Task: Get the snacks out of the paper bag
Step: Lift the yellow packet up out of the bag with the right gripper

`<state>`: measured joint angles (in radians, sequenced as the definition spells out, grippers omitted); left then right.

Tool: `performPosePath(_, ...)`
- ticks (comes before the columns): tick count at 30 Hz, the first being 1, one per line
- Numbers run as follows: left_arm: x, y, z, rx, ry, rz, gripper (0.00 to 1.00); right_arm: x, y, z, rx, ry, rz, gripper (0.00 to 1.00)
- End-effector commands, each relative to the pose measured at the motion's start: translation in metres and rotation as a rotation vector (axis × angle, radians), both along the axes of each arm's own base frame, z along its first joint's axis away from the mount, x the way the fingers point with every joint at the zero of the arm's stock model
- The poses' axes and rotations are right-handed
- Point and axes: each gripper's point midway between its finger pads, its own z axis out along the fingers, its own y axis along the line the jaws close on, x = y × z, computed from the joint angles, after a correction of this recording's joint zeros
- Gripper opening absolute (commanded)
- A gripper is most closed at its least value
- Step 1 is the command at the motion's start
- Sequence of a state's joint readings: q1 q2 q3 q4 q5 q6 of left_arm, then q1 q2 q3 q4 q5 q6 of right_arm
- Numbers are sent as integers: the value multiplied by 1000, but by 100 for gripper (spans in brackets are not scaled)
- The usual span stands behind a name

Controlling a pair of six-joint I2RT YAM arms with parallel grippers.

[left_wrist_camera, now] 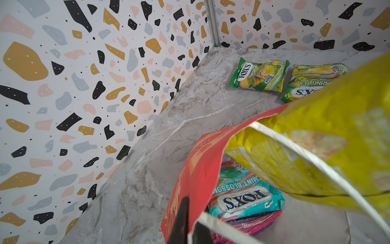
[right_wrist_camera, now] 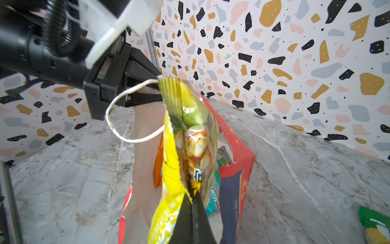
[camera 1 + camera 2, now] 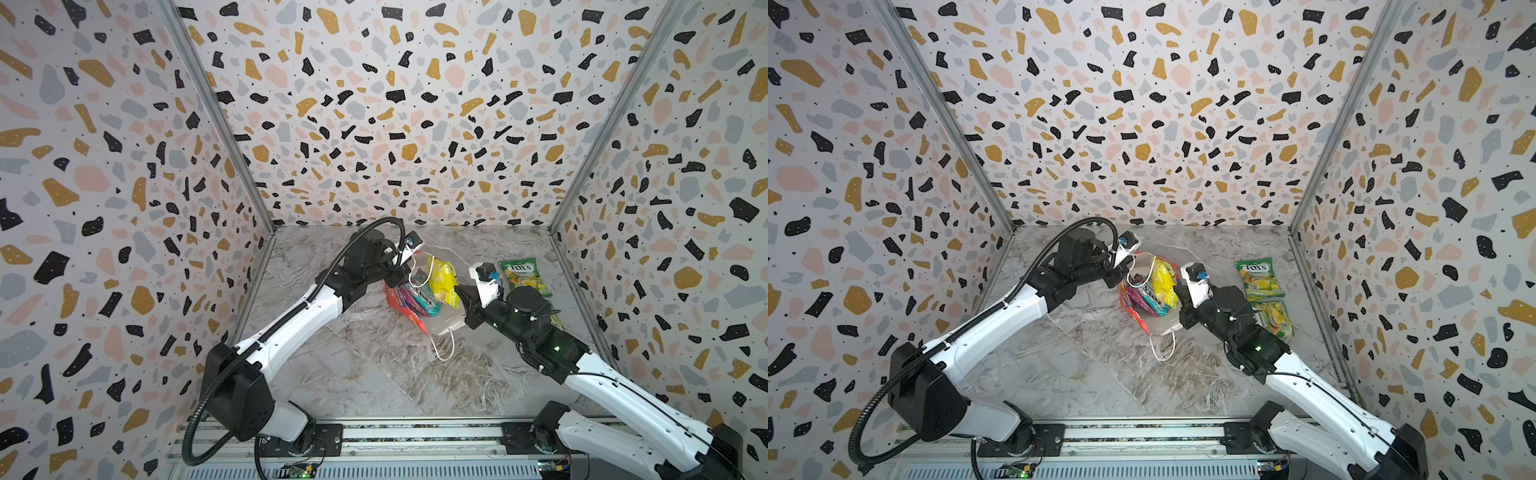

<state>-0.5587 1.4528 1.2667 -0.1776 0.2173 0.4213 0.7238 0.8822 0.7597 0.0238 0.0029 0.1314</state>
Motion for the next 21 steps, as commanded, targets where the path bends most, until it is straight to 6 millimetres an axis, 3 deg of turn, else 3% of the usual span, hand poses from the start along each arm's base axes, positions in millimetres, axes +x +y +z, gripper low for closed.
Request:
performPosePath(1,3,4,41,-83,-108,24,0,-9,-8,32,62,-33,1,0)
performPosePath(14,5,15,44,-77,-133,75,0,-34,-19,149,232,-242,54,0)
performPosePath(17,10,20,45,-58,-129,111,0,-25,-27,160,230,-268,-16,0)
performPosePath(21,9,23,44,-49,-140,119,0,-8,-24,150,173,-251,-70,0)
